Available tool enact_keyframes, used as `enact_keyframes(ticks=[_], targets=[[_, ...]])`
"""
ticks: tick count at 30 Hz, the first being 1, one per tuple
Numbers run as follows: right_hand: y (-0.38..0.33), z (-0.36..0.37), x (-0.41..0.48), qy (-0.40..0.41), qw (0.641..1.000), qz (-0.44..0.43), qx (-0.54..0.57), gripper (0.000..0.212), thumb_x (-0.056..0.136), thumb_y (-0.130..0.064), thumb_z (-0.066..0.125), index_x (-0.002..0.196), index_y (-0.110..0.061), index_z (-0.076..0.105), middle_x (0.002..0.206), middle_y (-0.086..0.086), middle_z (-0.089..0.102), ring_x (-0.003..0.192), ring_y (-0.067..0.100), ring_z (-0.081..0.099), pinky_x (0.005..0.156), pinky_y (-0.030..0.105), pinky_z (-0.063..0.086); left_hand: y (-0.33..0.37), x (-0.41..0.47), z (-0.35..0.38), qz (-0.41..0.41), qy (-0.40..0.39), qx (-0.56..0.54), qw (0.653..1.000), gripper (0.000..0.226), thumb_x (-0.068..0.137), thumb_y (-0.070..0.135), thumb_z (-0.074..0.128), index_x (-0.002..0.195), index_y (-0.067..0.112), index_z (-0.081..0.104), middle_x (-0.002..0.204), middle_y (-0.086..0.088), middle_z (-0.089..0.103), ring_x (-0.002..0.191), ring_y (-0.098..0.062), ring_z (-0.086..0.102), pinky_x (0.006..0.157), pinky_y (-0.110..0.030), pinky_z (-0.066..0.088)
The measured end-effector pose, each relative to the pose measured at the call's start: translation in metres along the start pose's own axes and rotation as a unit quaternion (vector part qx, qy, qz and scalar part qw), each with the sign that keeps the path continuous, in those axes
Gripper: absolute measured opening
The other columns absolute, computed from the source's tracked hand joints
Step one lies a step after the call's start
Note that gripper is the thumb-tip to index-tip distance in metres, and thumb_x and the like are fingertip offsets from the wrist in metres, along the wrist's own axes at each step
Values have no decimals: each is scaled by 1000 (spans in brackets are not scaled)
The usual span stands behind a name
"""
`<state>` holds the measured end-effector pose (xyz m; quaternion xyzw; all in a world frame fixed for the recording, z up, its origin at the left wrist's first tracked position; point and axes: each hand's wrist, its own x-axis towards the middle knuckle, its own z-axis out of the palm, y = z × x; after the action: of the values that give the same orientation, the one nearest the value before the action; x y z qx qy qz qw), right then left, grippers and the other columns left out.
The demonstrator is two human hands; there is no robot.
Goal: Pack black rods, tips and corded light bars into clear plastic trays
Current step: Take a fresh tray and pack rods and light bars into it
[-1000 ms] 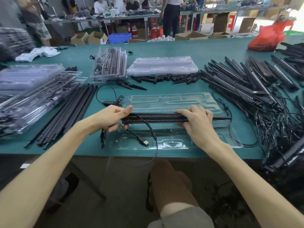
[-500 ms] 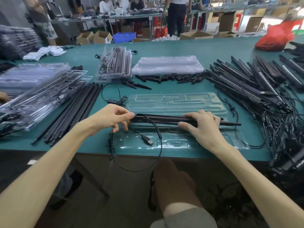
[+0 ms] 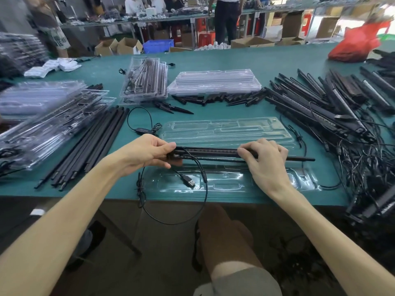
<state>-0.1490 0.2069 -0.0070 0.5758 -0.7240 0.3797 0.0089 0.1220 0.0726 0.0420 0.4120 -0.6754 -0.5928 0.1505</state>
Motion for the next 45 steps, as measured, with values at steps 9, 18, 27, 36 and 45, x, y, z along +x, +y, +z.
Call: enact_keyframes(ticks=[9, 18, 27, 36, 45], targets=[[0, 0, 2, 6, 1000, 12, 18, 26, 105, -29, 49, 101, -21, 73, 94, -3, 64, 97, 18, 51, 89, 26, 16, 0, 2, 6, 35, 45, 83, 995, 34, 103, 28, 54, 101, 0, 72, 94, -14, 77, 53, -13, 51, 45, -15, 39], [2, 2, 3, 3, 1000, 21, 21, 23, 104, -30, 51, 103, -25, 74, 97, -9, 64, 96, 12, 48, 86, 25, 15, -8, 4, 9, 27, 53, 61, 996, 26, 103, 26, 55, 107, 1, 64, 95, -17, 76, 62, -15, 58, 45, -20, 44], [4, 2, 2, -4, 1000, 16, 18, 21, 103, -29, 54, 101, -24, 74, 96, -6, 66, 94, 12, 48, 86, 25, 15, -6, 0, 8, 53, 93, 165, 980, 42, 104, 43, 43, 103, 6, 63, 65, 8, 73, 51, -15, 66, 44, -20, 47], [5, 1, 2, -8, 1000, 12, 16, 17, 101, -27, 57, 100, -24, 74, 95, -8, 68, 95, 14, 52, 86, 24, 17, -9, 3, 7, 67, 110, 387, 913, 24, 95, 48, 61, 93, 25, 67, 73, 7, 67, 52, -6, 62, 52, -13, 40], [5, 1, 4, -22, 1000, 12, 11, 15, 100, -28, 60, 99, -23, 74, 96, -4, 65, 96, 17, 51, 91, 32, 26, -12, 1, 4, 128, 74, 371, 917, 31, 78, 42, 82, 104, 32, 68, 106, 10, 59, 68, -5, 55, 66, -13, 42]])
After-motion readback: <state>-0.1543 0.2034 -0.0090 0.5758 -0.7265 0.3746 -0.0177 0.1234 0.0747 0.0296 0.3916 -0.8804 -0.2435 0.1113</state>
